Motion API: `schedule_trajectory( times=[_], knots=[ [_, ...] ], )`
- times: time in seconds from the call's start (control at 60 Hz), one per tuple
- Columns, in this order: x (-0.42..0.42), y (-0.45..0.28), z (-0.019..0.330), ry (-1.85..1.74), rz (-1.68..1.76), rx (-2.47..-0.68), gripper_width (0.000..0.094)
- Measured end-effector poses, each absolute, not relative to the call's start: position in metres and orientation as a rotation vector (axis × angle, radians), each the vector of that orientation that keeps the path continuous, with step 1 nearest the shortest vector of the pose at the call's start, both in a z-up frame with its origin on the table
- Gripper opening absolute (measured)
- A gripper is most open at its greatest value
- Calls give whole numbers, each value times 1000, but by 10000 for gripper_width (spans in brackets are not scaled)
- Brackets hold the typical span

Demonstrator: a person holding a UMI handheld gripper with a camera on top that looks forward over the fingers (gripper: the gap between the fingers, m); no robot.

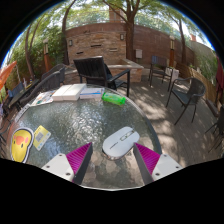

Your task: Arrange mouse

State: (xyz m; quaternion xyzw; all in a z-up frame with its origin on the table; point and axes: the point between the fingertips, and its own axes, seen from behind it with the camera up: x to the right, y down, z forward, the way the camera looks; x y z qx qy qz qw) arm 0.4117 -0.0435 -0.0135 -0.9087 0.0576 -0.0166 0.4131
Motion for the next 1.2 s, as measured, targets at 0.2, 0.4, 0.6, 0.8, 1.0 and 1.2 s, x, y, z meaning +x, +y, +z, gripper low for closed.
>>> schedule_trajectory(
  times=[0.2, 0.4, 0.6, 0.8, 1.0, 1.2],
  knots=[
    [409, -13, -15, 138, -18, -2286, 799],
    [408, -8, -17, 33, -55, -2275, 487],
    [412, -11, -9, 44, -98, -2296, 347],
    [408, -8, 117, 188, -186, -2082, 344],
    [269, -16, 261, 174, -73, -1839, 341],
    [83, -25, 141, 37, 89, -2034, 340]
  ],
)
